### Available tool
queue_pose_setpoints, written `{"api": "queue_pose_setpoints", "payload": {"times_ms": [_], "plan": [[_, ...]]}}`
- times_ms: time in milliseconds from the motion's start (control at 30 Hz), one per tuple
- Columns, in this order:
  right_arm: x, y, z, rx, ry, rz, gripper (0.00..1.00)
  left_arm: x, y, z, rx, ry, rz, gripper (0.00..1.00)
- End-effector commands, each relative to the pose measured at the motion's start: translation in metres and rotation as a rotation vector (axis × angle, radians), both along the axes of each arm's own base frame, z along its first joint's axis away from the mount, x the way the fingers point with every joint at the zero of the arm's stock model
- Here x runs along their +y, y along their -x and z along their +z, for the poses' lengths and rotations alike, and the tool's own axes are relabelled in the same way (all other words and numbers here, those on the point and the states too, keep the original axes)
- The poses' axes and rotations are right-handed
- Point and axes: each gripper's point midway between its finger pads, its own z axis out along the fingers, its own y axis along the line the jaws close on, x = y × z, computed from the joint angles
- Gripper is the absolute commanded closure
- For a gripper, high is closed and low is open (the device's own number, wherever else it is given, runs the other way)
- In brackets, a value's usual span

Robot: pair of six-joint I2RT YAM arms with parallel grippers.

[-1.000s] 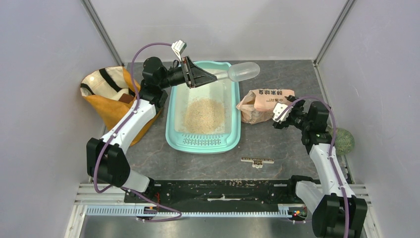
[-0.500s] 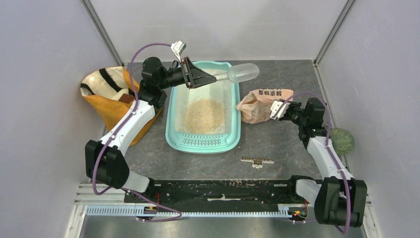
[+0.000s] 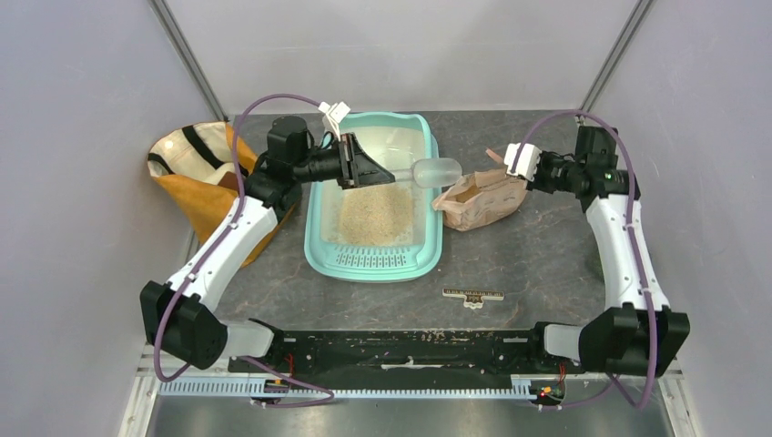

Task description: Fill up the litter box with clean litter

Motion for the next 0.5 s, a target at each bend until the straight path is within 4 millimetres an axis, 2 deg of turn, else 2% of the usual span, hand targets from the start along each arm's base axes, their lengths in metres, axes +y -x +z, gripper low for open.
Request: {"api": "queue_pose_setpoints", "payload": {"times_ms": [0,100,167,267,400,467], "plan": [[0.013,0.025,-0.001,0.184,-0.031,0.072,1.00,0.004,0.014,-0.022,-0.053,-0.122,-0.047,0.98],[0.013,0.027,0.003,0.226,-0.038,0.063,1.00,-0.004,0.022,-0.037,0.006,-0.146,-0.087,0.98],[0.013,0.031,0.007,0.234,-0.044,0.055,1.00,-0.007,0.020,-0.042,0.032,-0.160,-0.074,0.98],[0.014,0.037,0.010,0.239,-0.054,0.046,1.00,-0.011,0.006,-0.046,0.080,-0.168,-0.027,0.98],[0.015,0.040,0.014,0.264,-0.082,0.022,1.00,-0.029,0.000,-0.044,0.080,-0.185,-0.036,0.98],[0.014,0.040,0.014,0.267,-0.081,0.012,1.00,-0.036,-0.009,-0.049,0.080,-0.209,-0.020,0.98]]}}
